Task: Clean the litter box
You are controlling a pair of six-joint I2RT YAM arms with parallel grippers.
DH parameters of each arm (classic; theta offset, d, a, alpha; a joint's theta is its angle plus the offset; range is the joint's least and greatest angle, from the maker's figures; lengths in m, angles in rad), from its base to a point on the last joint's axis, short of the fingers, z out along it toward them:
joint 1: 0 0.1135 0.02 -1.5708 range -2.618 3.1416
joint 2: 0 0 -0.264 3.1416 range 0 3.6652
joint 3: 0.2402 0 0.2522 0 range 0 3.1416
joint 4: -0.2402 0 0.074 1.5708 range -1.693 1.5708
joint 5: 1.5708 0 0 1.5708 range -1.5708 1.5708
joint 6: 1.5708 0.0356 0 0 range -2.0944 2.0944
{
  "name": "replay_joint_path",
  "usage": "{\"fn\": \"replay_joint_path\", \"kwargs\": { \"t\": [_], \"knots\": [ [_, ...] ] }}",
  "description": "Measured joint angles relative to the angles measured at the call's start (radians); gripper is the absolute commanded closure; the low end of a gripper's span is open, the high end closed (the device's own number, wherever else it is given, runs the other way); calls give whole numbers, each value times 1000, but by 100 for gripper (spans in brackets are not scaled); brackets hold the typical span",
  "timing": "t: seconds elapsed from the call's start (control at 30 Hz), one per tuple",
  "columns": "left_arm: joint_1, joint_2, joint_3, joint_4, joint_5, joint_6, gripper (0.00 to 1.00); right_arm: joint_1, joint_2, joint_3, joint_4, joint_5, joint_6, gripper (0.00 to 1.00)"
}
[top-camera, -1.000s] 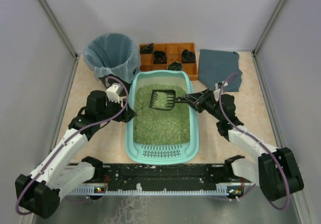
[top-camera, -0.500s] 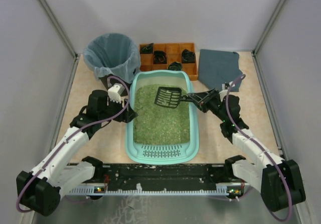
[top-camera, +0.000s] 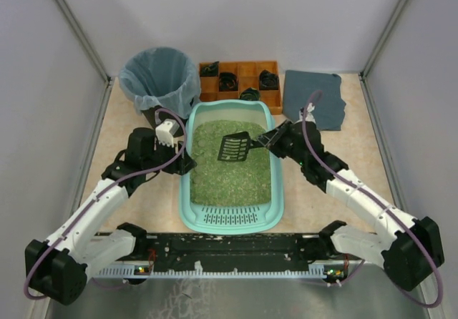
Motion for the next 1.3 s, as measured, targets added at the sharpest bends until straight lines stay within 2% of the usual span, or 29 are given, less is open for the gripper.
{"fn": "replay_joint_path", "kwargs": {
  "t": [0.3, 0.63, 0.83, 1.1, 1.3],
  "knots": [
    [0, 11, 0, -1, 0, 0, 36, 237, 170, 204, -207, 259, -102, 100],
    [0, 26, 0, -2, 0, 0, 37, 301, 366, 332, -294, 338, -147, 100],
    [0, 37, 0, -2, 1, 1, 37, 308, 444, 325, -195, 312, -131, 100],
    [0, 50, 0, -3, 1, 8, 38, 307, 568, 270, 69, 163, -82, 100],
    [0, 50, 0, -3, 1, 9, 38, 290, 571, 211, 169, 120, -37, 100]
  ]
}}
